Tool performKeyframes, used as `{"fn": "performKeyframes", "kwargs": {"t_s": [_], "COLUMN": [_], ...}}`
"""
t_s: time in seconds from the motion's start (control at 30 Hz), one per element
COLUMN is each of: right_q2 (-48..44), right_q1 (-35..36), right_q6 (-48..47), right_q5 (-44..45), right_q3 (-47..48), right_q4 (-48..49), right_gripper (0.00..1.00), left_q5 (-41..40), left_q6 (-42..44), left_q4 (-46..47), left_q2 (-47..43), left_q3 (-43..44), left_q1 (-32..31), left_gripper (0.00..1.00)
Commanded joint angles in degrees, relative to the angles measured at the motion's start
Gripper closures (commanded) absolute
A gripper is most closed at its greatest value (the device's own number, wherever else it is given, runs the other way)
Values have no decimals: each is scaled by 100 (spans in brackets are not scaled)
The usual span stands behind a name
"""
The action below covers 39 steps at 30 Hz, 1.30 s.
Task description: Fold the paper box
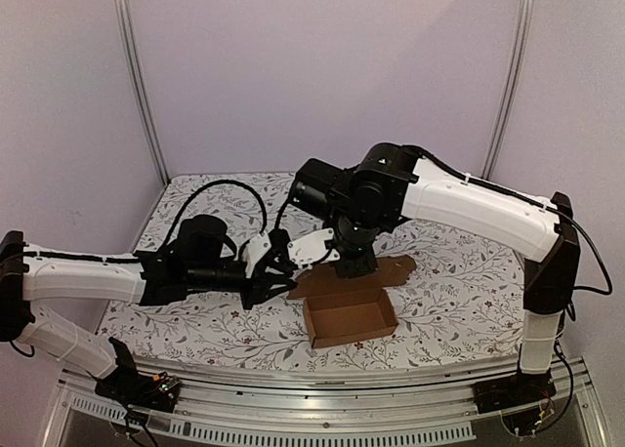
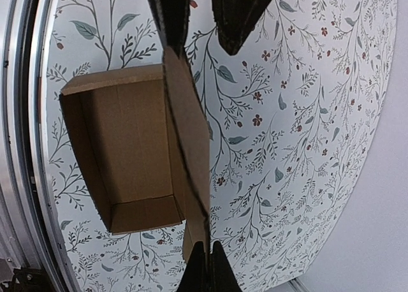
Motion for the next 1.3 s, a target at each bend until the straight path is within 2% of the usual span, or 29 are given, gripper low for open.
{"fn": "performKeyframes", "kwargs": {"t_s": [0.0, 1.13, 1.27], "right_q2": [70, 138, 134], "right_q1": [-41, -52, -45], "right_q6": [95, 166, 191], "right_q5": [-9, -33, -43], "right_q3": [193, 237, 226], "right_q4": [-1194, -1132, -1140], "right_gripper": [100, 100, 100], "left_q5": [-81, 15, 58], "left_q6": [97, 8, -14], "left_q4": [-259, -394, -362], "left_q2": [82, 91, 106], "left_q3": [122, 246, 253], "left_q1": [-98, -202, -221], "left_gripper": [75, 85, 89]}}
